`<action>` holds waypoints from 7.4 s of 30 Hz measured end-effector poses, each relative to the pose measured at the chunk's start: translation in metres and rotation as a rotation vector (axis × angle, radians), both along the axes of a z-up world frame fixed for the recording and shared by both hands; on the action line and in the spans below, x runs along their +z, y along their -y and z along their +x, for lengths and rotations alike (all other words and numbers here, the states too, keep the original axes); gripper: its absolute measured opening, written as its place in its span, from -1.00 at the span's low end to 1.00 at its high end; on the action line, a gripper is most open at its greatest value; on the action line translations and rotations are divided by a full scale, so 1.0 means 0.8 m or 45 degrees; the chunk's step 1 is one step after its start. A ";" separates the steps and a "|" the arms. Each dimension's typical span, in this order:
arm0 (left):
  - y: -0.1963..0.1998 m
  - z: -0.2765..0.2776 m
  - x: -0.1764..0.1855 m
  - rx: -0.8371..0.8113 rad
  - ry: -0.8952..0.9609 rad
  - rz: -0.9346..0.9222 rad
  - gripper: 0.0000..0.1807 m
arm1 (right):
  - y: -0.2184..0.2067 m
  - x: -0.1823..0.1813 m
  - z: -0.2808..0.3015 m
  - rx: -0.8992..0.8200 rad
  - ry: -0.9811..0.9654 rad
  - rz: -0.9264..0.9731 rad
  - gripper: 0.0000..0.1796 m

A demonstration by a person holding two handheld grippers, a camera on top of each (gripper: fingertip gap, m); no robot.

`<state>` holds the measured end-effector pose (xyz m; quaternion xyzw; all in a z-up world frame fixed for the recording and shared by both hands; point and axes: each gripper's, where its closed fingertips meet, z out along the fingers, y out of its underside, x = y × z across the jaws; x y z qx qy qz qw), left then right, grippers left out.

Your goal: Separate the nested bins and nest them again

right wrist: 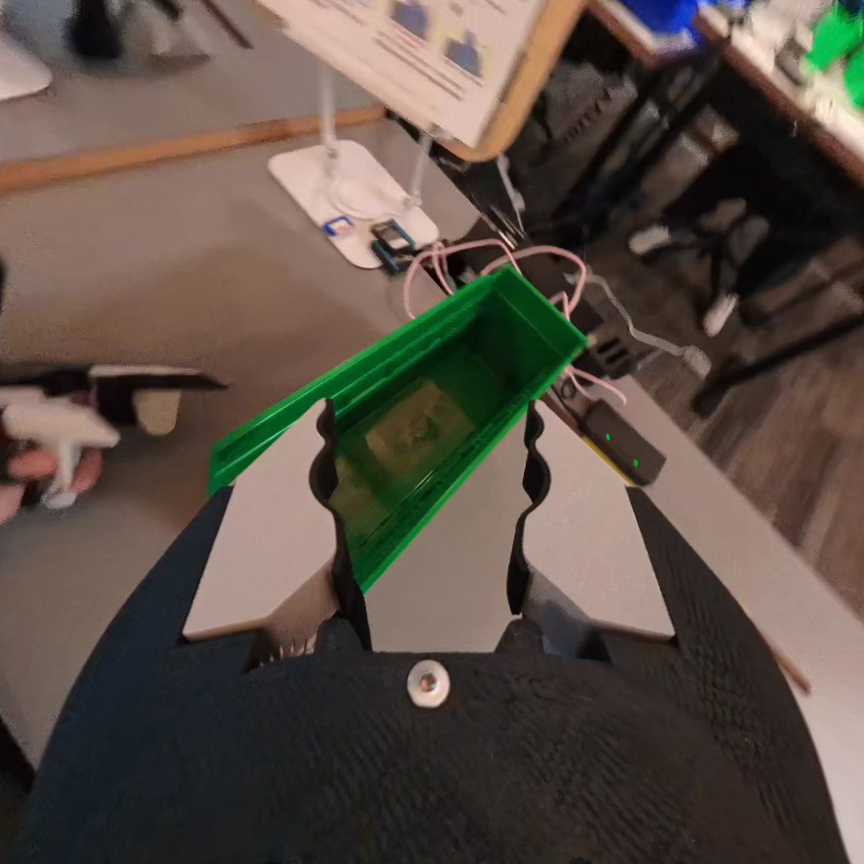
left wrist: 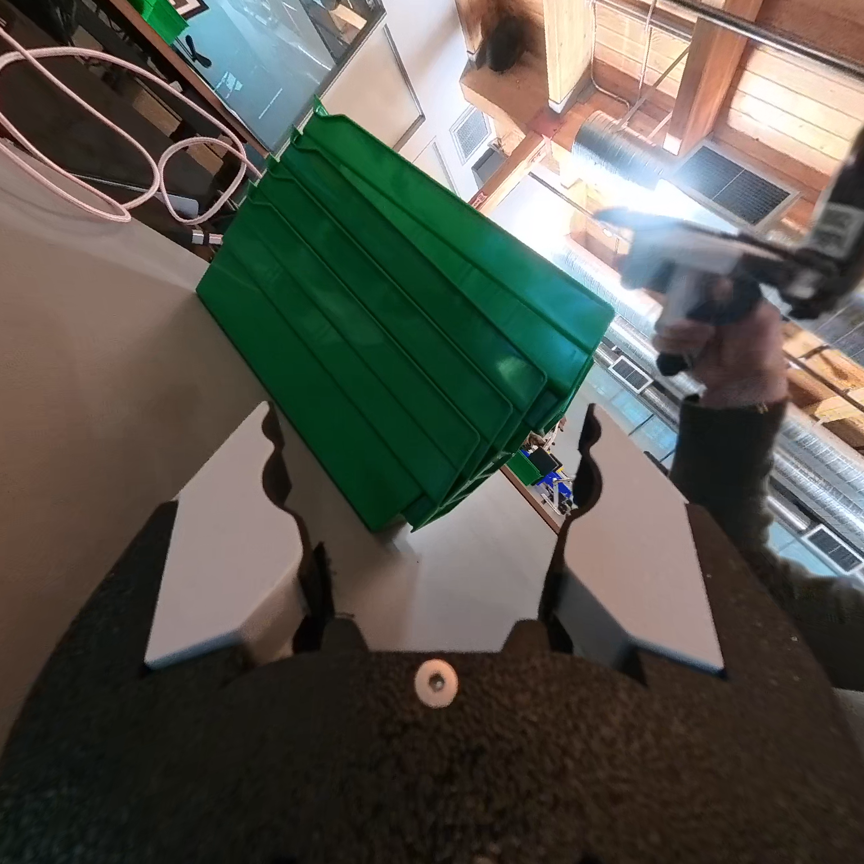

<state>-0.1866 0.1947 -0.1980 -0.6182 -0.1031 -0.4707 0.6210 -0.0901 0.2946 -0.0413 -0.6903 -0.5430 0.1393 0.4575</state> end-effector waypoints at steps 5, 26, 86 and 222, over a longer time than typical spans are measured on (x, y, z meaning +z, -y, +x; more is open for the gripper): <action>0.001 -0.001 0.002 0.001 0.014 0.008 0.37 | -0.092 -0.057 -0.013 -0.243 0.265 -0.296 -0.13; 0.005 -0.006 0.007 -0.021 0.094 0.030 0.35 | -0.140 -0.104 -0.012 -0.412 -0.115 -0.482 -0.94; 0.002 0.002 0.001 -0.074 0.108 -0.005 0.35 | -0.128 -0.024 0.024 -0.193 0.086 -0.949 -0.99; 0.003 0.011 0.008 -0.113 0.167 0.034 0.40 | -0.157 -0.229 0.340 -1.092 0.759 -1.069 0.21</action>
